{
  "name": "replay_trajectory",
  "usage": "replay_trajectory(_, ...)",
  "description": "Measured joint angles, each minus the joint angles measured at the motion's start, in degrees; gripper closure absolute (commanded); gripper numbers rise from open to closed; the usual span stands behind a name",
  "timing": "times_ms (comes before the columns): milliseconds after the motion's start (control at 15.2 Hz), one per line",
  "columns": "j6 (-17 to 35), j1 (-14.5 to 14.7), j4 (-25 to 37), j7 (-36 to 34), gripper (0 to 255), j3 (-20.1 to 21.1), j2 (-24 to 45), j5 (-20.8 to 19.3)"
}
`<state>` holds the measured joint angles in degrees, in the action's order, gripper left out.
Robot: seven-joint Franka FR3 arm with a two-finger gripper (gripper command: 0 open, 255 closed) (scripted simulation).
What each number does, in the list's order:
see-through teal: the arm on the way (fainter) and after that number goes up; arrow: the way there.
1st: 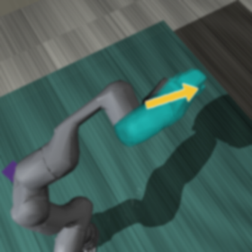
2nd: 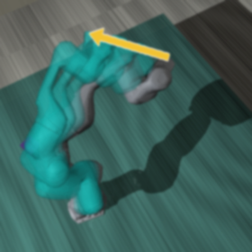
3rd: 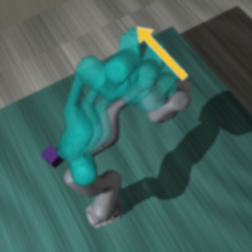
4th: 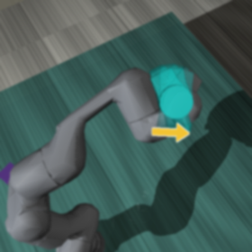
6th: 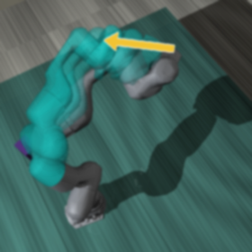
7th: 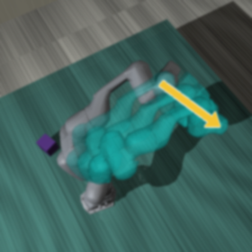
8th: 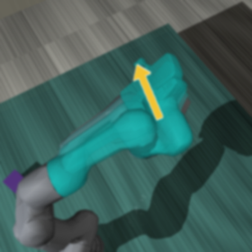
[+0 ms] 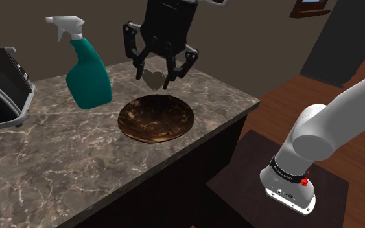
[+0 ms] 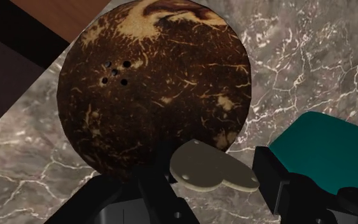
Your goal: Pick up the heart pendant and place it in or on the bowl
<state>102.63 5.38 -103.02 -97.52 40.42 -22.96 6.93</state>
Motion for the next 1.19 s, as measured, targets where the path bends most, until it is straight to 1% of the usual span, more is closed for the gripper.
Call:
replay_trajectory(792, 8.6, 1.5, -11.2, 0.2, 255, 0.1, -2.9, 1.9)
replay_trajectory(1188, 9.2, 1.5, -11.8, 0.2, 255, 0.2, -2.9, 2.0)
